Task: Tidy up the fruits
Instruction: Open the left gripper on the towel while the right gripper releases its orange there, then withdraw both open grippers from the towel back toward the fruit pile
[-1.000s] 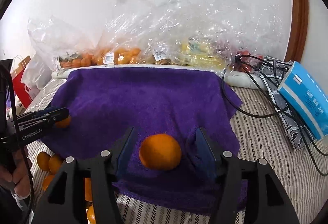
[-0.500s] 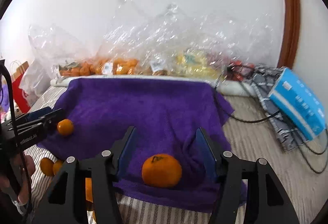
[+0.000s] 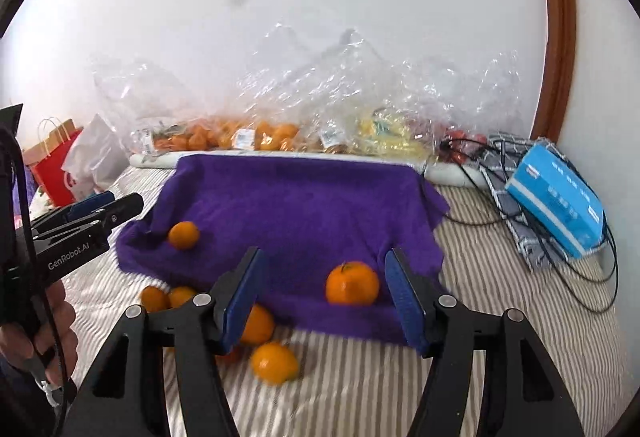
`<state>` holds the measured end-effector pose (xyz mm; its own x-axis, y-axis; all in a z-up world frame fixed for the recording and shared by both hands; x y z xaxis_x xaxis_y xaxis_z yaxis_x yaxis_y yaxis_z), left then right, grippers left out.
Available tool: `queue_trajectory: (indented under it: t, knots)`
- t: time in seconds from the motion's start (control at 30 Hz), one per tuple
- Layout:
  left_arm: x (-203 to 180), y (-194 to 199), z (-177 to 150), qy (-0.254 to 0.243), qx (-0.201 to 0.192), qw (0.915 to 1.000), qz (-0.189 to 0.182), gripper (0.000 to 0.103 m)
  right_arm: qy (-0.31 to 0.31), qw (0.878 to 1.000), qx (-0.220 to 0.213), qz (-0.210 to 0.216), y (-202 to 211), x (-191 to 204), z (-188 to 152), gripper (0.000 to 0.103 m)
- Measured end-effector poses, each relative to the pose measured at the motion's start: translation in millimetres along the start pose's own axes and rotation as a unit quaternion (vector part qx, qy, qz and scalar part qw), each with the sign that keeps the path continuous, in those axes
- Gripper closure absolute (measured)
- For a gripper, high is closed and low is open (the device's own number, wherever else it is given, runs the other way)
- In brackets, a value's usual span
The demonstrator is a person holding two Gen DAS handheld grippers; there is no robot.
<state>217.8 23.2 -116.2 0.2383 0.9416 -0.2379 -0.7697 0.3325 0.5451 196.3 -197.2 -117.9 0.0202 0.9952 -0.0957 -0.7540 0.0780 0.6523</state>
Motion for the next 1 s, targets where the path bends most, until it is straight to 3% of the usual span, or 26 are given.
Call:
queue_trajectory:
  t: [0.23,0.53,0.7,0.8,1.0]
  knots:
    - [7,17,-31,0.014,0.051,0.9985,-0.015,0.049,0.006,1.0,-0.005,-0.001,29,8,-17,0.041]
    - [22,20,-55,0.026,0.064,0.9973,-0.026,0.049,-0.013,1.0,-0.013,0.0,32,10,-34,0.041]
    - [35,14,-68,0.06,0.069,0.9949,-0.042,0.049,-0.021,1.0,-0.001,-0.013,25,10,-41,0.041]
    - [40,9,-73,0.07,0.073,0.9937,-0.048,0.049,-0.031,0.999,0.024,0.005,17,7,-45,0.041]
    - [45,9,-76,0.086,0.07,0.9924,-0.054,0.049,-0.037,0.998,0.058,0.01,-2,8,-53,0.05]
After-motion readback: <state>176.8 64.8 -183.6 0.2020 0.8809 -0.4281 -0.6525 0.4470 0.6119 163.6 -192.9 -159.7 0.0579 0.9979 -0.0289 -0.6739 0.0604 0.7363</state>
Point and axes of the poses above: each gripper's, at about its wrist camera, not at the fingertips, and y roughly against the way its jaws point, x to its left, z to its top, the point moved 2 cm from there along -y, roughly the way its jaws point, and after that the axes turned 13 degrees about -z, right-handed, at the moved point
